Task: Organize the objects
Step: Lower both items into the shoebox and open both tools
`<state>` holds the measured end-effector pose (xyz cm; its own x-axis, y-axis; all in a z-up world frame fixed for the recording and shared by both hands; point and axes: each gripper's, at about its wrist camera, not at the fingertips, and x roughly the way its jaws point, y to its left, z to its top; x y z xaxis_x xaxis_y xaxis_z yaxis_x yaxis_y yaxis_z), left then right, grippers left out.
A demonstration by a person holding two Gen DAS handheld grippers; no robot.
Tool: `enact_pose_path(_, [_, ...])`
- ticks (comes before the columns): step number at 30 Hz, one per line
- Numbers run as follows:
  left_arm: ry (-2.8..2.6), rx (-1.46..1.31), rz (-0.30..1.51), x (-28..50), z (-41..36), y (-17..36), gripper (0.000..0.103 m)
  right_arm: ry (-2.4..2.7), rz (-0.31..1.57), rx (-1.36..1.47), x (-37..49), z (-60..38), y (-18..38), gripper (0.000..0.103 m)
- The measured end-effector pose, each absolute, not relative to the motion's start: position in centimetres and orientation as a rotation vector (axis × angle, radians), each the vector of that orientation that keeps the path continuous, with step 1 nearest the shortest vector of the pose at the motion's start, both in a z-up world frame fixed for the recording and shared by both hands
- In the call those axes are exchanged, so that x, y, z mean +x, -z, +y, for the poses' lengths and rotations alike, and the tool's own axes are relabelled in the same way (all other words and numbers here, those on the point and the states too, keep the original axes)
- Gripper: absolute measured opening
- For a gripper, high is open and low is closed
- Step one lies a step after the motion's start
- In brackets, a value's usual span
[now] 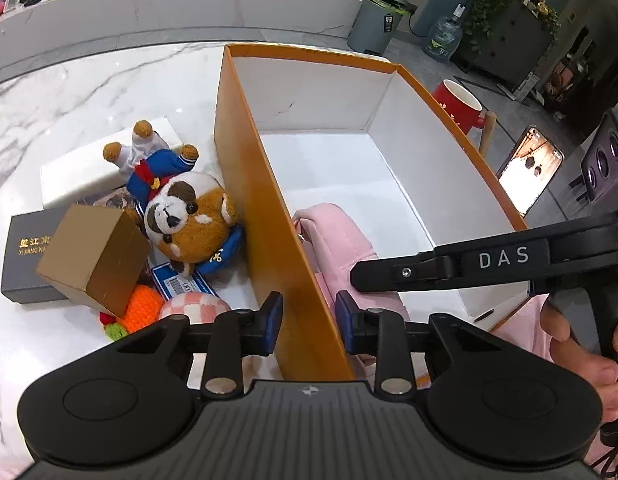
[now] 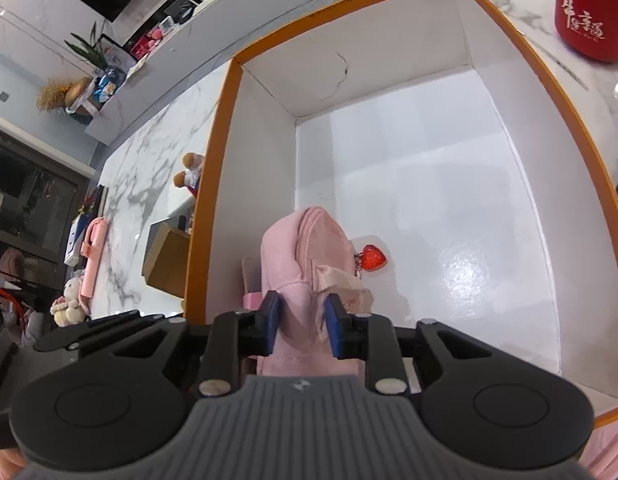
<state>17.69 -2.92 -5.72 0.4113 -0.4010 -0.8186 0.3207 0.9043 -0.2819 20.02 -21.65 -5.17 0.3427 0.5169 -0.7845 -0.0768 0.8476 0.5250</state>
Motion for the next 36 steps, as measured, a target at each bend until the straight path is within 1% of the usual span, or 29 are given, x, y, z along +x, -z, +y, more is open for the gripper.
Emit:
enact_pose_path(4, [0.447, -0.069, 1.055, 17.6, -3.1, 5.6, 0.036, -0.384, 1.169, 0.446, 20.0, -22.5, 5.2, 0.016])
enact_pose_path(13, [0.422, -0.007, 1.055, 17.4, -3.9, 5.2, 0.035, -0.440, 1.160, 0.212, 19.1, -20.9, 3.5, 0.014])
enact_pose_path(17, [0.430, -0.021, 1.055, 17.3, -3.5, 4.9, 0.032, -0.451, 1.147, 0.174, 18.9, -19.4, 3.7, 0.013])
enact_pose_path(24, [0.466, -0.043, 1.032, 17.0, -2.4, 4.2, 0.032, -0.504, 1.182, 0.402, 19.9, -21.2, 6.3, 0.012])
enact_pose_path(26, [0.468, -0.053, 1.026, 16.9, -2.3, 4.2, 0.032, -0.500, 1.178, 0.420, 19.8, -21.1, 6.5, 0.013])
enact_pose_path(29, [0.466, -0.073, 1.022, 16.9, -2.1, 4.1, 0.032, -0.489, 1.151, 0.368, 19.3, -20.5, 5.8, 0.015])
enact_pose_path(31, [0.464, -0.078, 1.012, 16.8, -2.0, 4.0, 0.032, -0.478, 1.130, 0.329, 18.8, -20.0, 5.2, 0.020])
enact_pose_path(36, [0.476, -0.105, 0.998, 16.7, -1.7, 3.8, 0.033, -0.451, 1.093, 0.275, 18.4, -19.5, 4.6, 0.025])
